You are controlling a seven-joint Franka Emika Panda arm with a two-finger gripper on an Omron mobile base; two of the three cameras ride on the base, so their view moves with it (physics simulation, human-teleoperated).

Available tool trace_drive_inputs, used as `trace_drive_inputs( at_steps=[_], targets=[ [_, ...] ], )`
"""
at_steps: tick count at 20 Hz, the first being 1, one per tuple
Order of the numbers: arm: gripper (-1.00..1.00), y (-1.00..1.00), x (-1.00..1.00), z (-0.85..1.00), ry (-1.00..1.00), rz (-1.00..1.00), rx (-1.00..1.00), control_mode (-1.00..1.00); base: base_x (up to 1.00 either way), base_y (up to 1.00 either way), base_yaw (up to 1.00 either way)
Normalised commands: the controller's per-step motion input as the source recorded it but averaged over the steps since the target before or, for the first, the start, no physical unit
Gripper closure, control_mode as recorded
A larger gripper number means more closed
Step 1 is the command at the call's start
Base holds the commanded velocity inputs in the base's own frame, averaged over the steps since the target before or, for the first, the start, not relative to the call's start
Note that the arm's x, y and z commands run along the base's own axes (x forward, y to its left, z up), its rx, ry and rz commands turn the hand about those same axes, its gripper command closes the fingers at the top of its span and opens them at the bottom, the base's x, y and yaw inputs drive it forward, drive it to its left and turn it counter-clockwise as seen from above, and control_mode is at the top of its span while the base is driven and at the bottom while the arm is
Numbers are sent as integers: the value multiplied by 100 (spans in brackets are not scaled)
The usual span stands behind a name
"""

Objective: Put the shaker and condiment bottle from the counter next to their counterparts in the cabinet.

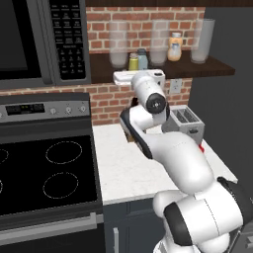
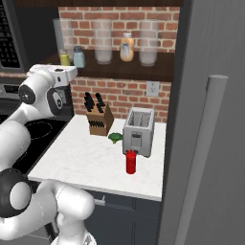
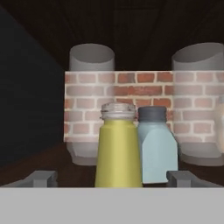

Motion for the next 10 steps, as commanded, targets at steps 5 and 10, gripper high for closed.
trace_drive_inputs(
  at_steps=[5, 10],
  targets=[
    [-100, 0, -44, 3, 0, -1, 0, -100, 0, 0, 0],
    [-100, 0, -40, 3, 0, -7, 0, -100, 0, 0, 0]
  ],
)
